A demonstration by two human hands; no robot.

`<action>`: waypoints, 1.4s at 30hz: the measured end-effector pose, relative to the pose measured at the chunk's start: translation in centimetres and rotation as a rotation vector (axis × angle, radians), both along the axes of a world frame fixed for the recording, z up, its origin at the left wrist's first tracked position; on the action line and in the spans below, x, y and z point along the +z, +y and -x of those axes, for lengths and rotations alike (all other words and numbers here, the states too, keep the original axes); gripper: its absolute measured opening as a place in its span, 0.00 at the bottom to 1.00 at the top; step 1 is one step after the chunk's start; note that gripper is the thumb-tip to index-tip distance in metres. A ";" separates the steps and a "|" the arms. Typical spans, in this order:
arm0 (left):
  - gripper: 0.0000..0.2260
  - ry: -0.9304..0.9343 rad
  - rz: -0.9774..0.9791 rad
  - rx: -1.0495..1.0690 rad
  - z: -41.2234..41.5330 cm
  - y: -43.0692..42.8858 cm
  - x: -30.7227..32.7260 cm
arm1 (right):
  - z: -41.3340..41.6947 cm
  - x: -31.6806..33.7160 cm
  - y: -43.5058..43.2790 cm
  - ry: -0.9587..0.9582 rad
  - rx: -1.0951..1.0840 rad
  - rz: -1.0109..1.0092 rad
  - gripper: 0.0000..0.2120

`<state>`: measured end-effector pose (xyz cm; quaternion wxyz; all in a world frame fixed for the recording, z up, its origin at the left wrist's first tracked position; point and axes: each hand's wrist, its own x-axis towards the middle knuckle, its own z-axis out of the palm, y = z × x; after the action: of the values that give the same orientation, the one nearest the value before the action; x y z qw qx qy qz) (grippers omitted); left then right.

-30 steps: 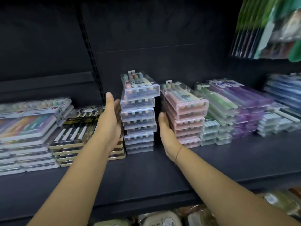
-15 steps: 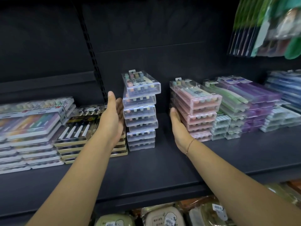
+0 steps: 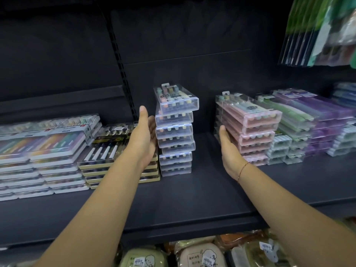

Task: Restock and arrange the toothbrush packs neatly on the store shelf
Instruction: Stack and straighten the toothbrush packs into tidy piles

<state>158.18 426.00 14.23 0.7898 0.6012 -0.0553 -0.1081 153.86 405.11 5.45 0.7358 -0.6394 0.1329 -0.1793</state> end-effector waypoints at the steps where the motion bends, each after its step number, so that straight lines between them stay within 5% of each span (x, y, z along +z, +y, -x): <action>1: 0.34 0.008 -0.018 -0.008 0.0 0.1 0.3 | 0.0 0.3 0.2 -0.001 -0.003 -0.010 0.32; 5: 0.35 0.045 -0.047 -0.089 0.4 -0.1 1.9 | -0.5 4.9 1.6 -0.001 0.156 -0.187 0.37; 12: 0.28 0.019 -0.104 -0.207 1.6 -1.7 3.8 | -0.4 11.2 4.4 -0.049 0.486 -0.193 0.35; 28: 0.24 -0.118 -0.106 -0.228 3.8 -6.3 4.8 | 2.8 12.9 1.0 -0.161 0.317 -0.087 0.28; 35: 0.32 0.029 -0.176 -0.193 5.5 -9.8 2.4 | 4.6 10.7 -1.6 -0.081 0.223 -0.024 0.25; 38: 0.18 0.007 -0.217 -0.164 6.5 -10.1 2.7 | 5.1 10.0 -1.6 -0.069 0.199 -0.010 0.24; 42: 0.20 -0.022 -0.256 -0.121 7.4 -10.2 2.8 | 5.6 9.3 -1.4 -0.032 0.193 -0.069 0.23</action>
<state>150.74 415.77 17.02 0.6979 0.6939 -0.0860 -0.1552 148.26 403.75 14.79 0.7734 -0.6204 0.0652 -0.1129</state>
